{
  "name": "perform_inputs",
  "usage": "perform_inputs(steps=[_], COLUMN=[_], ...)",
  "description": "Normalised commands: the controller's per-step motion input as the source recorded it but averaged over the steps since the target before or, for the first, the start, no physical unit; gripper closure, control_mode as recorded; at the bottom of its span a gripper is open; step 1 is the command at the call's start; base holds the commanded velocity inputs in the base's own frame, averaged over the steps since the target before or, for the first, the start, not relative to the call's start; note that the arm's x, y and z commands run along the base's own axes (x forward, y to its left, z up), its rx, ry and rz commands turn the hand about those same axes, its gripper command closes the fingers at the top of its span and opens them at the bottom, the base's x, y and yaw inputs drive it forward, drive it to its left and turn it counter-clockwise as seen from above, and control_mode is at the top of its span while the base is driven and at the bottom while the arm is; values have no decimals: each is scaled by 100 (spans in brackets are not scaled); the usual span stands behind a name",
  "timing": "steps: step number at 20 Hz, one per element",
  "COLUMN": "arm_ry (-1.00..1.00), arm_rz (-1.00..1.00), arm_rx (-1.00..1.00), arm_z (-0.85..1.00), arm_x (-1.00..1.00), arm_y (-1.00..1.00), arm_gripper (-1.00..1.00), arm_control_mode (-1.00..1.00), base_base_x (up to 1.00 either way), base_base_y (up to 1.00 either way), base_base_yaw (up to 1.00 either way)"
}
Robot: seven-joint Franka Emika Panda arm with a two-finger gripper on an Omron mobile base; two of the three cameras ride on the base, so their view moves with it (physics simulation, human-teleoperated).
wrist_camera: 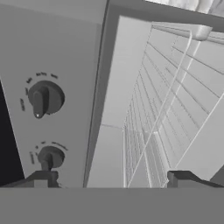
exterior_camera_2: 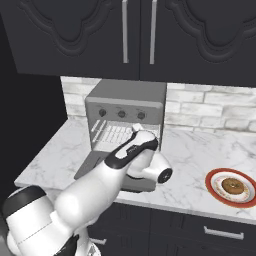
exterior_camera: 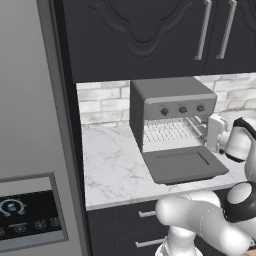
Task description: Pick up the bagel from the plate, place it on the toaster oven rack, close the door, and set the timer.
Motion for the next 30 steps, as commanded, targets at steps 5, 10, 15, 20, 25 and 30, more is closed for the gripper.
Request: perform_inputs(steps=[5, 10, 15, 20, 25, 30], arm_ry=[-5, -1, 0, 0, -1, -2], arm_rz=[0, 2, 2, 1, 0, 0], arm_rx=[0, 0, 0, 0, 0, 0], arm_z=[0, -7, -6, -13, -14, -14], arm_x=[15, 12, 20, 21, 21, 23], arm_y=[0, 0, 0, 0, 0, 0], arm_gripper=[-100, -100, -100, -100, -100, -100], arm_control_mode=[-100, -100, -100, -100, -100, -100], base_base_x=[0, 0, 0, 0, 0, 0], base_base_y=[0, 0, 0, 0, 0, 0], base_base_yaw=[0, 0, 0, 0, 0, 0])
